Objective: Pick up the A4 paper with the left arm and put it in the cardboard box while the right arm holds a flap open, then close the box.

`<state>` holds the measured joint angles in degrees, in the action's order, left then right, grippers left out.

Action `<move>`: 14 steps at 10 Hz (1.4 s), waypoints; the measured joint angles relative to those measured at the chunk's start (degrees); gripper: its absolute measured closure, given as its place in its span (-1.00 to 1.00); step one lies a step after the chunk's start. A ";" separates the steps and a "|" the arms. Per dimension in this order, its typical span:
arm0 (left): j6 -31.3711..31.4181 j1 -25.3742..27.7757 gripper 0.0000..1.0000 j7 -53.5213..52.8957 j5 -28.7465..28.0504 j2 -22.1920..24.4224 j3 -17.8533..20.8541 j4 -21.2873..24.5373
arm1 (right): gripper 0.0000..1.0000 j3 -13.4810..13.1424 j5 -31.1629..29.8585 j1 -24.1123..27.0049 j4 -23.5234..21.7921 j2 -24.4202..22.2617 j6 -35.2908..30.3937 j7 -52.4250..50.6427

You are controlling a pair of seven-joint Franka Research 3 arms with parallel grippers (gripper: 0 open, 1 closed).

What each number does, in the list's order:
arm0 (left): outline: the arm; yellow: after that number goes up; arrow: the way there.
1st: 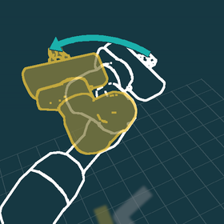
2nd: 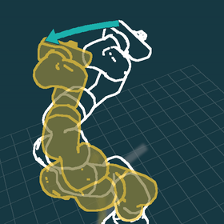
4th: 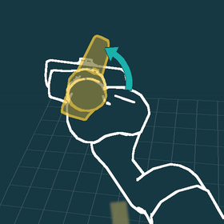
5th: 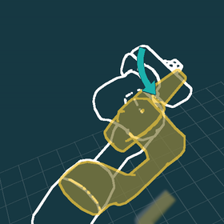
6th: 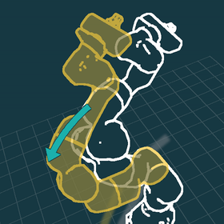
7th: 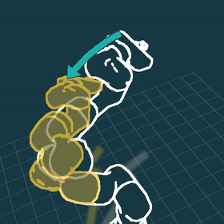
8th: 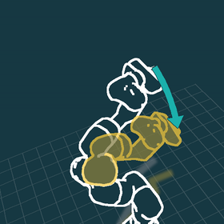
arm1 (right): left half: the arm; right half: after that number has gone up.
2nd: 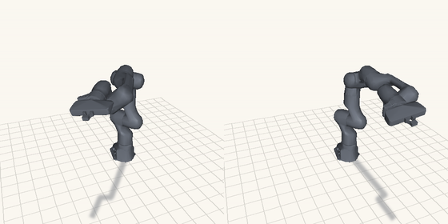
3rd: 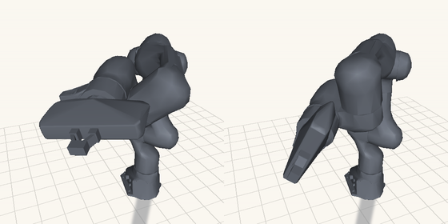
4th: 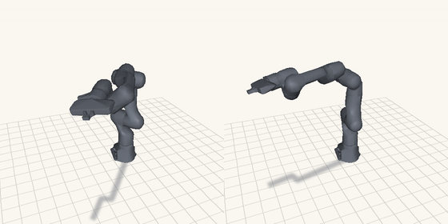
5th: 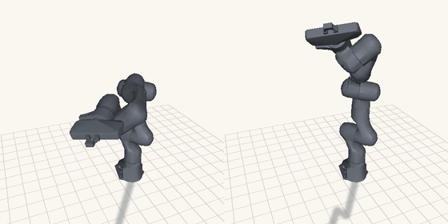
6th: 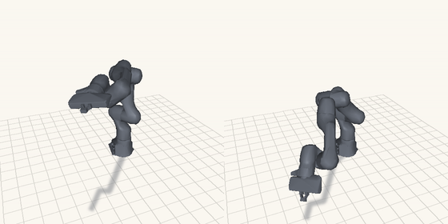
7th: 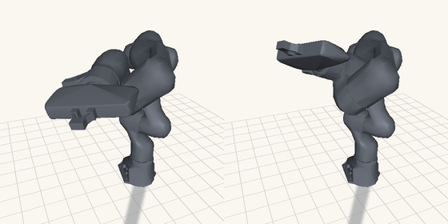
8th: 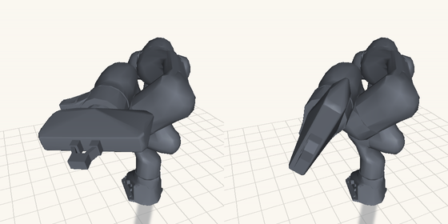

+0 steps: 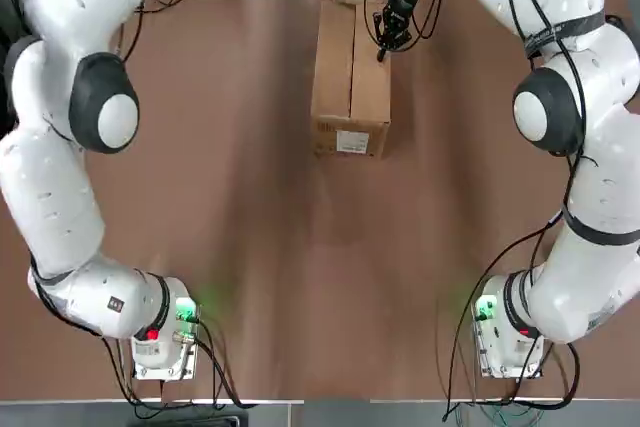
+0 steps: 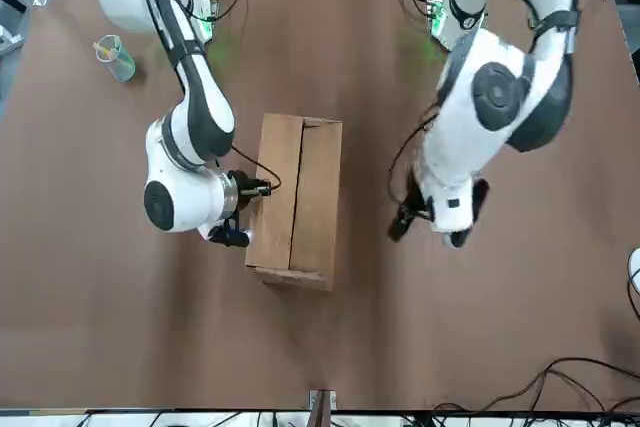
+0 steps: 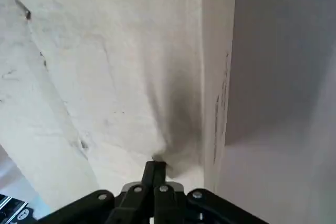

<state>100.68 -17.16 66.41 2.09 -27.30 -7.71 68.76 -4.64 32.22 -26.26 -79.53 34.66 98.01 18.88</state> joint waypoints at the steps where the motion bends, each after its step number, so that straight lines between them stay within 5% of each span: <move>1: -1.78 2.11 -1.00 -5.85 -0.03 0.99 0.01 0.01 | 0.98 0.00 -0.50 -0.20 -0.05 -0.01 0.30 0.88; 6: -7.70 12.81 -1.00 -39.57 -2.01 4.02 0.15 0.12 | 0.98 -0.01 -0.93 -0.39 -0.30 -0.07 0.81 2.48; 11: -7.76 14.35 -1.00 -56.24 -5.35 7.64 0.04 0.49 | 0.98 -0.04 -2.16 -0.78 2.86 0.47 -1.92 8.67; 14: -3.10 14.66 -1.00 -58.14 -5.35 15.97 -0.19 11.15 | 0.97 -0.58 -2.98 -0.73 5.94 -1.74 -5.78 10.04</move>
<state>97.59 -2.50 8.27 -3.25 -11.33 -7.90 79.91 -5.21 29.24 -26.99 -73.59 32.92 92.24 28.92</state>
